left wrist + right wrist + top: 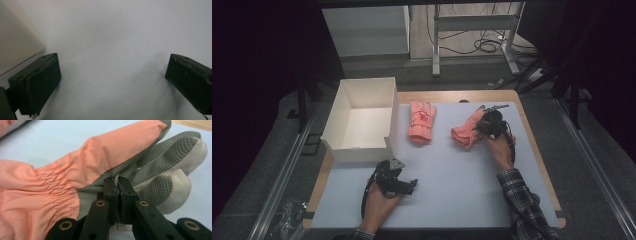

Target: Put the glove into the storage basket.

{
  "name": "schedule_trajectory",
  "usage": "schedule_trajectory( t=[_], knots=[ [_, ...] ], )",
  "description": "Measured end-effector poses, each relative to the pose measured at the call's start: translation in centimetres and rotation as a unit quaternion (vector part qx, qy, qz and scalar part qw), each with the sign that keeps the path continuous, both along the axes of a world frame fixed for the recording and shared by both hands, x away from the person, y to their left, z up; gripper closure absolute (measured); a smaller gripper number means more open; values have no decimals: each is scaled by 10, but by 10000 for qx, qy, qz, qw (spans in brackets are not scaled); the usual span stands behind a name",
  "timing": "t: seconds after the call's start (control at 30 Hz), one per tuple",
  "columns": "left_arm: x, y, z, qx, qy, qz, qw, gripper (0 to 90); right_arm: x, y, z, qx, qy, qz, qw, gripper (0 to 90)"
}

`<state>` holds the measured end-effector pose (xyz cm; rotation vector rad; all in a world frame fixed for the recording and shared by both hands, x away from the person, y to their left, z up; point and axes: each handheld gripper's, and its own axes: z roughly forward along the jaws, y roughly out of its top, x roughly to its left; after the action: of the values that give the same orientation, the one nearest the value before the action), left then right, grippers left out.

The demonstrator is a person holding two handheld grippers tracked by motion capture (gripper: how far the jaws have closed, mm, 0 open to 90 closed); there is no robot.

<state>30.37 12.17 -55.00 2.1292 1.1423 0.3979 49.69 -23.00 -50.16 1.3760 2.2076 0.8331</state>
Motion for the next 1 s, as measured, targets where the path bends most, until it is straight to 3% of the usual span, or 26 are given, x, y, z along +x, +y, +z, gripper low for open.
schedule_trajectory(
  t=[0.17, 0.4, 0.63, 0.83, 0.87, 0.9, 0.93, 1.0],
  knots=[
    [0, 0, 0, 0, 0, 1, 10000, 3, -3, -9, 10, 453, 84, 188, 9988, 869],
    [0, 0, 0, 11, -13, -10, 10000, 3, -18, -9, 27, 564, -73, 651, 9963, 871],
    [0, 0, 0, 11, -13, -11, 10000, 3, -33, -7, 41, 837, -3, 1057, 9909, 871],
    [0, 0, 0, 14, -9, -11, 10000, 3, -55, -4, 50, 944, 73, 1710, 9807, 869],
    [0, 0, 0, 14, -9, -11, 10000, 3, -55, -4, 50, 944, 73, 1710, 9807, 869],
    [0, 0, 0, 16, -9, -11, 10000, 3, -59, -3, 50, 965, 96, 1802, 9788, 870],
    [0, 0, 0, 16, -9, -10, 10000, 3, -67, -2, 51, 994, 131, 1997, 9747, 869],
    [0, 0, 0, 16, -10, -10, 10000, 3, -75, 1, 52, 981, 180, 2170, 9711, 869]
  ],
)
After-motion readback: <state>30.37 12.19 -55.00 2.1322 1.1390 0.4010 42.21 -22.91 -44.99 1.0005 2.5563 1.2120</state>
